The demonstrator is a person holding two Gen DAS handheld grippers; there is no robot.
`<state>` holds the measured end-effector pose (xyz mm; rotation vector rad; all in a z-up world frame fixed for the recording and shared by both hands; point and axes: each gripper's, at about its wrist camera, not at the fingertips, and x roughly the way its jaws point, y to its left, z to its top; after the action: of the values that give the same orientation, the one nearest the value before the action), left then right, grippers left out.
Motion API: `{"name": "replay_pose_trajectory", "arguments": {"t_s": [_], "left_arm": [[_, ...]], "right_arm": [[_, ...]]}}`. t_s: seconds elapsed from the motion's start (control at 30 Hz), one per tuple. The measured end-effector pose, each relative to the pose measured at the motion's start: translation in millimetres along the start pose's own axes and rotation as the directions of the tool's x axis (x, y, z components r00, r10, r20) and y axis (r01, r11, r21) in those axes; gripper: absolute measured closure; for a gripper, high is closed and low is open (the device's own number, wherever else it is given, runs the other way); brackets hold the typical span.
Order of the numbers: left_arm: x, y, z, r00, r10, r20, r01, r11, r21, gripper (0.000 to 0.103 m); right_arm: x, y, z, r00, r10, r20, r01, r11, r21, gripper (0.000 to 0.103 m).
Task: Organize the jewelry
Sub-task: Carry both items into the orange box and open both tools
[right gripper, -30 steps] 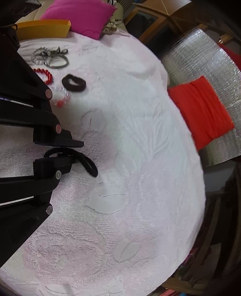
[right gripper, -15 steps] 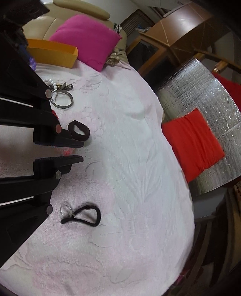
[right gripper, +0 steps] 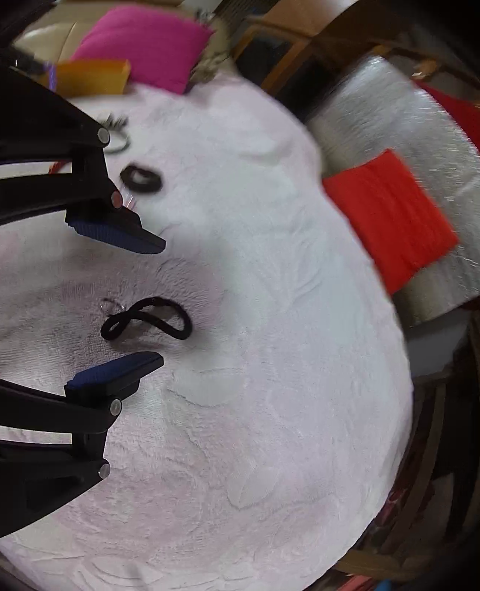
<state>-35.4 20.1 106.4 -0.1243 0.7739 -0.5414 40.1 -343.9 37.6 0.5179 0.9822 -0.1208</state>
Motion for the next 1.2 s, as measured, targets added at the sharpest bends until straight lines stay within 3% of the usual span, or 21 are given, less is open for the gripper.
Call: {"name": "replay_pose_trajectory", "arguments": {"t_s": [0.03, 0.07, 0.13, 0.2, 0.3, 0.4, 0.53, 0.63, 0.7, 0.87, 1.03, 1.1, 1.2], "left_arm": [[-1.3, 1.3, -0.1, 1.000, 0.001, 0.001, -0.001, 1.000, -0.003, 0.094], [-3.5, 3.1, 0.0, 1.000, 0.006, 0.005, -0.006, 1.000, -0.007, 0.093], [-9.4, 7.1, -0.4, 1.000, 0.014, 0.017, -0.014, 1.000, -0.016, 0.093], [-16.6, 10.9, -1.4, 0.999, 0.020, 0.030, -0.019, 0.999, -0.026, 0.094], [-33.1, 19.5, -3.1, 0.997, 0.046, 0.061, -0.043, 0.998, -0.049, 0.094], [-57.0, 31.0, -3.8, 0.990, 0.086, 0.109, -0.076, 0.993, -0.091, 0.094], [-96.5, 47.0, -6.6, 0.965, 0.182, 0.186, -0.154, 0.976, -0.155, 0.094], [-129.6, 63.4, -13.3, 0.919, 0.321, 0.230, -0.276, 0.938, -0.208, 0.094], [-145.8, 75.9, -19.5, 0.894, 0.375, 0.244, -0.314, 0.915, -0.255, 0.094], [-176.8, 114.6, -42.8, 0.824, 0.524, 0.217, -0.414, 0.817, -0.400, 0.094], [-193.9, 149.7, -65.5, 0.776, 0.611, 0.155, -0.472, 0.726, -0.499, 0.094], [-199.8, 167.6, -80.7, 0.767, 0.631, 0.117, -0.482, 0.686, -0.544, 0.094], [-204.3, 183.7, -98.1, 0.754, 0.654, 0.060, -0.508, 0.639, -0.578, 0.094]], "right_arm": [[8.3, 3.6, -0.3, 1.000, -0.015, -0.020, 0.015, 1.000, -0.013, 0.062], [13.4, 5.4, -1.8, 0.999, -0.046, -0.025, 0.046, 0.999, -0.028, 0.078], [15.3, 10.9, -4.2, 0.994, -0.112, 0.006, 0.112, 0.992, -0.054, 0.094], [7.3, 18.6, -7.2, 0.992, -0.113, 0.050, 0.116, 0.991, -0.067, 0.095], [-14.2, 39.3, -15.8, 0.990, -0.037, 0.134, 0.053, 0.991, -0.122, 0.095], [-31.8, 64.8, -29.9, 0.981, 0.116, 0.154, -0.088, 0.980, -0.181, 0.095], [-46.5, 109.8, -57.6, 0.946, 0.304, 0.114, -0.269, 0.930, -0.251, 0.095], [-55.8, 156.0, -79.3, 0.915, 0.398, 0.060, -0.362, 0.880, -0.309, 0.095], [-54.1, 187.9, -94.4, 0.897, 0.441, 0.008, -0.415, 0.850, -0.325, 0.095], [-43.8, 282.3, -137.0, 0.874, 0.472, -0.118, -0.476, 0.779, -0.409, 0.095], [-30.1, 360.2, -176.3, 0.847, 0.484, -0.220, -0.527, 0.717, -0.455, 0.095], [-24.7, 385.9, -190.2, 0.837, 0.489, -0.246, -0.544, 0.700, -0.462, 0.095], [-13.0, 417.2, -210.3, 0.841, 0.468, -0.271, -0.539, 0.684, -0.491, 0.095]]}}
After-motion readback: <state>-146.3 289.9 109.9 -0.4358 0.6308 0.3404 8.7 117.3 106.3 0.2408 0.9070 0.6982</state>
